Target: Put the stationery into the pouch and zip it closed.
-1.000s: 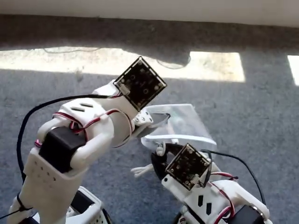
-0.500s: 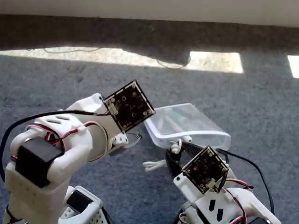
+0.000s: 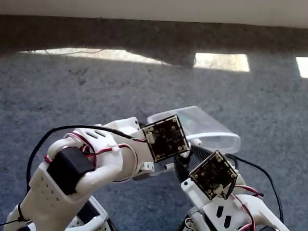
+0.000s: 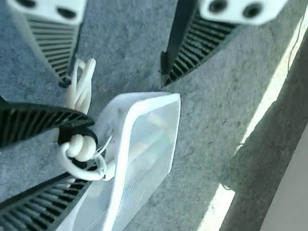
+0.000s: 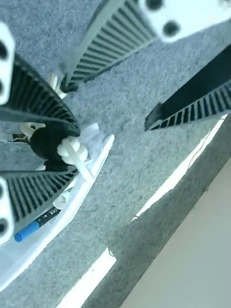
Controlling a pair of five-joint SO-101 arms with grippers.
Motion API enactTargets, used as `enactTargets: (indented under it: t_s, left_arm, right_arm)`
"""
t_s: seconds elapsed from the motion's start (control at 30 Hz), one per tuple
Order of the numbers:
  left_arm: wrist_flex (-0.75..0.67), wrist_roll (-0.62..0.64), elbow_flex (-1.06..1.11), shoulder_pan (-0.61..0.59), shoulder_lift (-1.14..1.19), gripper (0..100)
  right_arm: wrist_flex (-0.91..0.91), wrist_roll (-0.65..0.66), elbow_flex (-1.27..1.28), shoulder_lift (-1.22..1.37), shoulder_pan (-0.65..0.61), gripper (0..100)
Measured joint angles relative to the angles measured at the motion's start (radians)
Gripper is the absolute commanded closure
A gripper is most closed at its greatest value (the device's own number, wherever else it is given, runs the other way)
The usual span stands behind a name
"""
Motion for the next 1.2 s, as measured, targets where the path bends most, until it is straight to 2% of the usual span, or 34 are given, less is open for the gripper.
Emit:
enactTargets:
  t_s: [0.2, 0.47, 0.67, 0.87, 1.2]
  left_arm:
    - [-0.149, 0.0, 0.117, 0.055, 0.0, 80]
    - [-0.342, 0.0, 0.265, 0.066, 0.0, 80]
    - [-0.387, 0.071, 0.279, 0.066, -0.021, 81]
    - [-0.4, 0.081, 0.331, 0.071, -0.101, 90]
    - [-0.404, 0.081, 0.341, 0.072, -0.117, 90]
  right_arm:
    - [0.0, 0.018, 0.0, 0.0, 0.0, 99.2]
    - [0.002, 0.018, 0.0, 0.0, 0.0, 99.2]
    - [0.0, 0.005, -0.014, 0.0, 0.006, 99.2]
    - [0.0, -0.02, -0.017, 0.0, 0.006, 99.2]
    - [-0.005, -0.06, -0.017, 0.0, 0.006, 99.2]
